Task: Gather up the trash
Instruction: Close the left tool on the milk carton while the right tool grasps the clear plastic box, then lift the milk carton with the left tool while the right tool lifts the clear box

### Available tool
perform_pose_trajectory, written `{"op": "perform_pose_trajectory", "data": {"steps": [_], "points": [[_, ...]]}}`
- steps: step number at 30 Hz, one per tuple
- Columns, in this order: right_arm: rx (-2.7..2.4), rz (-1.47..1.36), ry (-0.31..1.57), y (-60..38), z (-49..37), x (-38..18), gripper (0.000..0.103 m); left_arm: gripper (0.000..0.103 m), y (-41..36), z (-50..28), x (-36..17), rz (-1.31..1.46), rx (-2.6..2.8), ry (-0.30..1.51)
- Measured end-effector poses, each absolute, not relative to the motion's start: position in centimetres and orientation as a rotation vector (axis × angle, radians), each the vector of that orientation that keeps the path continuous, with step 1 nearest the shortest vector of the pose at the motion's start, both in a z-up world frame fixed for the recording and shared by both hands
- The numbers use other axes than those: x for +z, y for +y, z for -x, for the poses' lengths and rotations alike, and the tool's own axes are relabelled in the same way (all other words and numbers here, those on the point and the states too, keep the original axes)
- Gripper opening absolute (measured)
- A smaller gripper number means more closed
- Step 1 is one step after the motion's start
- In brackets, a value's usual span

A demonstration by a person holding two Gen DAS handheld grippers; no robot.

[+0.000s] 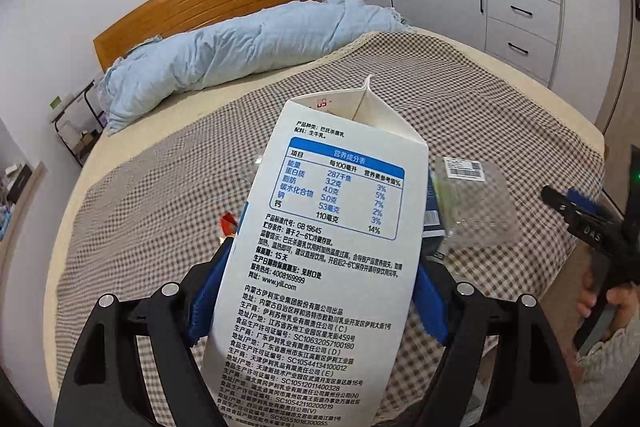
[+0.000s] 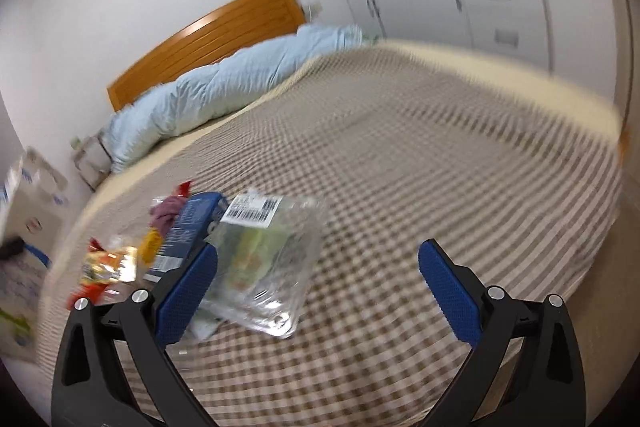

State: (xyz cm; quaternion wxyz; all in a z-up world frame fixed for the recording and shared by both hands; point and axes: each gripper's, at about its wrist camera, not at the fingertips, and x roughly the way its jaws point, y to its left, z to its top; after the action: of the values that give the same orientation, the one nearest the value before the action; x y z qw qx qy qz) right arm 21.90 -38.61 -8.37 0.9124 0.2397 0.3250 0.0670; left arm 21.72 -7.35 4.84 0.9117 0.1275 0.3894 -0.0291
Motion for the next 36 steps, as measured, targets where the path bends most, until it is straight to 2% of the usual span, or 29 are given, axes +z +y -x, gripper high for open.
{"op": "perform_pose_trajectory", "data": {"steps": [9, 13, 14, 16, 18, 21, 26, 32, 36], "points": [[0.179, -0.878, 0.719, -36.5, -24.0, -13.5, 0.097, 0.077, -8.4, -21.4, 3.3, -0.200, -0.087, 0.805], [0.094, -0.883, 0.736, -35.1, -24.9, -14.6, 0.096, 0.077, -8.1, -21.6, 2.8, -0.190, -0.082, 0.816], [0.091, -0.875, 0.728, -34.8, -25.0, -14.5, 0.090, 0.077, -8.0, -21.6, 2.8, -0.187, -0.081, 0.820], [0.129, -0.917, 0.726, -34.1, -25.1, -14.8, 0.067, 0.077, -7.7, -21.6, 2.6, -0.182, -0.079, 0.825], [0.145, -0.954, 0.736, -33.8, -24.9, -14.7, 0.062, 0.077, -7.2, -21.5, 2.7, -0.176, -0.075, 0.827], [0.169, -0.939, 0.716, -33.6, -24.4, -13.4, 0.041, 0.077, -6.6, -21.4, 2.7, -0.161, -0.072, 0.826], [0.147, -0.888, 0.662, -34.4, -23.7, -12.2, 0.031, 0.071, -5.7, -21.2, 2.7, -0.141, -0.067, 0.820], [0.127, -0.811, 0.617, -35.6, -22.6, -11.3, 0.026, 0.071, -5.5, -21.5, 2.1, -0.119, -0.073, 0.829], [0.110, -0.727, 0.621, -35.7, -22.2, -10.9, 0.026, 0.071, -5.6, -21.7, 1.6, -0.107, -0.087, 0.834]]}}
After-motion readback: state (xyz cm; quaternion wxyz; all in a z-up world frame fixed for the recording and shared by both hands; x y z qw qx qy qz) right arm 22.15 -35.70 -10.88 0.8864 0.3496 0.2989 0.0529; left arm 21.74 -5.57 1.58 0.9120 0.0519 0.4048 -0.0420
